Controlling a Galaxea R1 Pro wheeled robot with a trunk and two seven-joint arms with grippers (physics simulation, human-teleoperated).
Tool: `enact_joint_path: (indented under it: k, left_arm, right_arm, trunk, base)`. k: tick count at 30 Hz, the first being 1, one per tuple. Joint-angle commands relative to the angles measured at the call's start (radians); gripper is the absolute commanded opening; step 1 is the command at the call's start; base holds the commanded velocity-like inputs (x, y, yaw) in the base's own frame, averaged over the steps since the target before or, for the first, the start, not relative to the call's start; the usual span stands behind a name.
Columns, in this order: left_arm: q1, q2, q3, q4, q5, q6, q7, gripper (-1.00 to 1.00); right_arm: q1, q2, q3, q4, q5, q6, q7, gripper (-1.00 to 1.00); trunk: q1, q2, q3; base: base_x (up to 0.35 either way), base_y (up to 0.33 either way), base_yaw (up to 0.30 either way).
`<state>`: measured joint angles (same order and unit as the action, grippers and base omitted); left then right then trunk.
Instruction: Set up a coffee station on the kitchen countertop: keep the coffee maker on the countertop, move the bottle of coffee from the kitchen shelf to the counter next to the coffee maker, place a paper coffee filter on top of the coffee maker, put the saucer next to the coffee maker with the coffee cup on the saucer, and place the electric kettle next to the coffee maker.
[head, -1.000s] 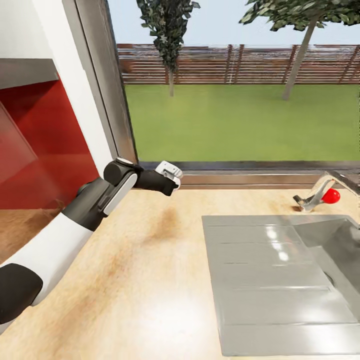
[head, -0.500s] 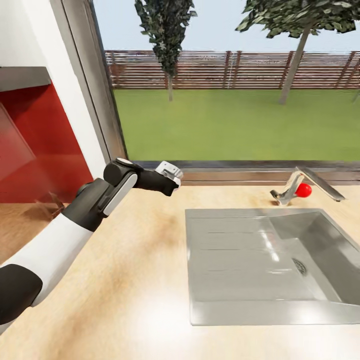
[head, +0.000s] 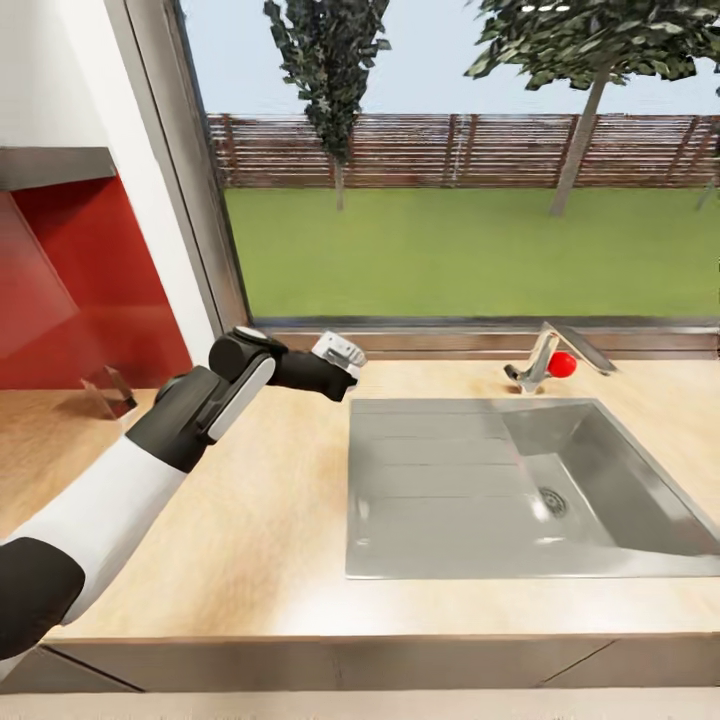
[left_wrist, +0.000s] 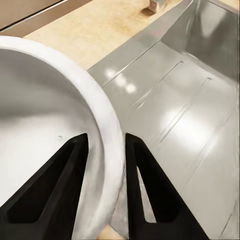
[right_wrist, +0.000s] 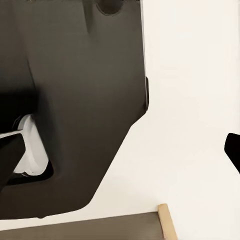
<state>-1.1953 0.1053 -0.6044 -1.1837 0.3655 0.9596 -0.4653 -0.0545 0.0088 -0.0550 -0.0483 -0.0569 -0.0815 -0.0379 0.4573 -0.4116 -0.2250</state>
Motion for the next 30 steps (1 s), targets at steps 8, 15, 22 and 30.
enact_joint_path:
  k: [8, 15, 22, 30]
  left_arm:
    - [0.001, 0.001, -0.001, 0.000, -0.003, 0.002, -0.003, -1.00]
    - [0.002, 0.001, -0.001, 0.001, -0.005, 0.004, -0.002, -1.00]
    - [0.002, 0.002, -0.001, 0.001, -0.004, 0.004, -0.001, -1.00]
    - [0.023, 0.001, -0.001, 0.000, -0.005, 0.002, -0.001, -1.00]
  right_arm:
    - [-0.001, 0.000, -0.005, 0.001, -0.006, -0.004, 0.000, 1.00]
    - [-0.001, 0.000, -0.006, 0.001, -0.006, -0.004, 0.000, 1.00]
    - [-0.001, 0.000, -0.006, 0.001, -0.006, -0.004, 0.000, 1.00]
    - [-0.001, 0.000, -0.006, 0.001, -0.006, -0.004, 0.000, 1.00]
  trunk:
    - [0.000, -0.002, 0.011]
    - [0.000, -0.002, 0.021]
    - [0.000, -0.002, 0.032]
    - [0.000, -0.002, 0.045]
  base:
    - [-0.151, -0.070, 0.000]
    - [-0.010, -0.004, 0.000]
    - [0.000, 0.000, 0.000]
    - [0.000, 0.000, -0.025]
